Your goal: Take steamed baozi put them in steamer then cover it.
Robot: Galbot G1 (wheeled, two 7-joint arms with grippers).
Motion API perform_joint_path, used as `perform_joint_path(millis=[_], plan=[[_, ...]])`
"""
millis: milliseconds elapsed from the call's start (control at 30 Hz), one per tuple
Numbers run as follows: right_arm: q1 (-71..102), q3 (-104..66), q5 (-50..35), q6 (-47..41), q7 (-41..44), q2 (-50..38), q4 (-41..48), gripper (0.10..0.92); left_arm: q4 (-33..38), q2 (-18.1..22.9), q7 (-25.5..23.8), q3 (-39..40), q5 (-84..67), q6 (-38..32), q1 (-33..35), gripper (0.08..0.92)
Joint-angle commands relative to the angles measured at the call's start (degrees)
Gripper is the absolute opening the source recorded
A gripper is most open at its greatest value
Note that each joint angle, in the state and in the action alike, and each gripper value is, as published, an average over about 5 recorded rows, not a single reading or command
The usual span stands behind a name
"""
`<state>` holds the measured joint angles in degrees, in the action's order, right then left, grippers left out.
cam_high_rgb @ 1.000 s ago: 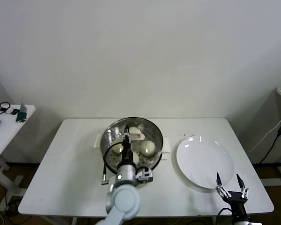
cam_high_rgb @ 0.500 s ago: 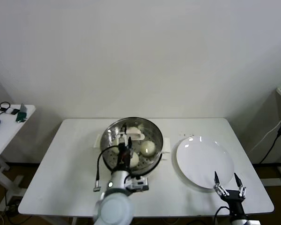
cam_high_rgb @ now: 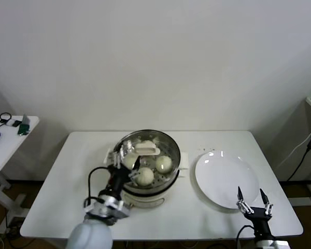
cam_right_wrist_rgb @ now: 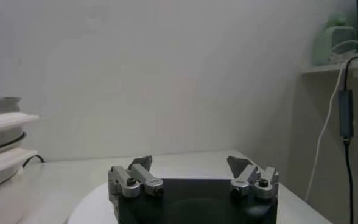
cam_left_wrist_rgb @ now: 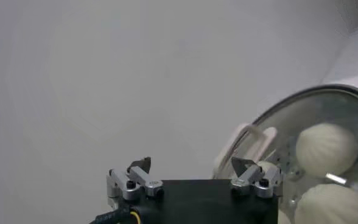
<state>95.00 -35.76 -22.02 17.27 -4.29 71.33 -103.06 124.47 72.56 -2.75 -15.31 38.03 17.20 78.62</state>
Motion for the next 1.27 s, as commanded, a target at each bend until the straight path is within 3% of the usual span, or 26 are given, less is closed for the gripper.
perform_joint_path(millis=[33, 200, 500, 1267], plan=[[-0.01, 0.47, 0.97, -0.53, -1.68, -0.54, -1.06, 0.823, -8.22, -2.66, 4.03, -27.28, -54.23, -19.93, 8.11, 0.823], [-0.40, 0.78, 1.68, -0.48, -1.64, -0.60, -0.70, 0.823, -16.97, -3.55, 4.11, -28.46, -64.32, -24.88, 9.58, 0.823], [-0.38, 1.72, 2.50, -0.65, -1.74, -0.73, -0.52, 0.823, -29.45, -1.21, 3.75, -21.49, -61.83, -33.61, 9.68, 0.823], [-0.60, 2.74, 3.05, -0.44, -1.61, -1.68, -0.37, 0.823, -25.52, 0.15, 1.92, -19.09, -60.65, -34.17, 11.93, 0.823]])
